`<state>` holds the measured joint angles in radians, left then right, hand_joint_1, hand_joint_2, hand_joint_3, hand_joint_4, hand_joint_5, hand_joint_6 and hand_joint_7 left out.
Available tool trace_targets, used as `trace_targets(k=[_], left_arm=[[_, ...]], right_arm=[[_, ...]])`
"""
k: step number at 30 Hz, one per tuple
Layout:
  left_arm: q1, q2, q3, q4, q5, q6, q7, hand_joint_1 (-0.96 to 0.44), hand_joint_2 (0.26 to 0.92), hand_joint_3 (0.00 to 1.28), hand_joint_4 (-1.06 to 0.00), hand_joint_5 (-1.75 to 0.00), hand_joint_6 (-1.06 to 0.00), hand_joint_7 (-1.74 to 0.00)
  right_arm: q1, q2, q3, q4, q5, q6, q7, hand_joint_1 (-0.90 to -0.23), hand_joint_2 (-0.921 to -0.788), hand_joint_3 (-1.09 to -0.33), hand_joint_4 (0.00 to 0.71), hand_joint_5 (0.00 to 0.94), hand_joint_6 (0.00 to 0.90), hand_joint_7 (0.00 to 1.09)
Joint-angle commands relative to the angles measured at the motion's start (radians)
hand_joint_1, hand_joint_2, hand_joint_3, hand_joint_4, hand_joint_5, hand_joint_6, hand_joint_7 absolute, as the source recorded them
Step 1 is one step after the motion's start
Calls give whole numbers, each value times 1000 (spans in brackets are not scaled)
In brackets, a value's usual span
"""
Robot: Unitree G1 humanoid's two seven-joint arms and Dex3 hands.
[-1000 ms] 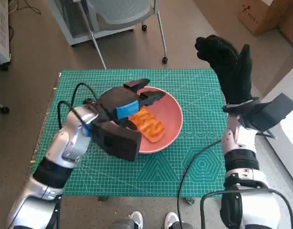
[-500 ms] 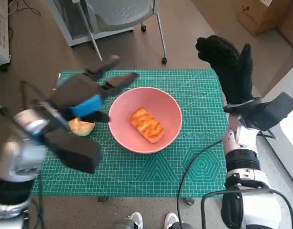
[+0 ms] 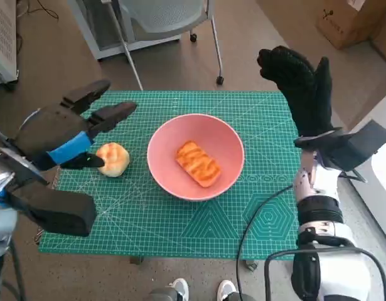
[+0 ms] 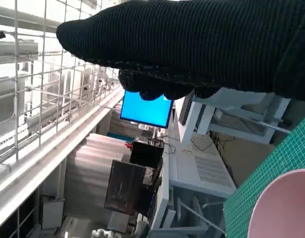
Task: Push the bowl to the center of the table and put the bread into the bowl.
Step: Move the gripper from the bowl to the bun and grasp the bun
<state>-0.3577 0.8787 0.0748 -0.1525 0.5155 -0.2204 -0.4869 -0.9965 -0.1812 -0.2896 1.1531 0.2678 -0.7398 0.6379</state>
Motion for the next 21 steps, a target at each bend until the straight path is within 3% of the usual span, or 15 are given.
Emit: trace_targets(k=[1,10,21], left_arm=[[25,16,1,23,-8,-6,1,-483,718,3,-159,-1,-370,-6],[20,-9,-33,68,-11,36,-5,-438,708,0,-151,0,-363,-1],[-30,-44,-117,196,39,31,48,-433,709,2,-163,-4,-369,-3]], right_arm=[[1,2,7,20,-15,10,-10,-645,-921,-663,189,0,340,0],[-6,1,8,27,-9,18,-2,-653,-921,-665,198,4,343,2],[-7,-6,3,26,2,30,21,-661,-921,-665,200,4,346,3]])
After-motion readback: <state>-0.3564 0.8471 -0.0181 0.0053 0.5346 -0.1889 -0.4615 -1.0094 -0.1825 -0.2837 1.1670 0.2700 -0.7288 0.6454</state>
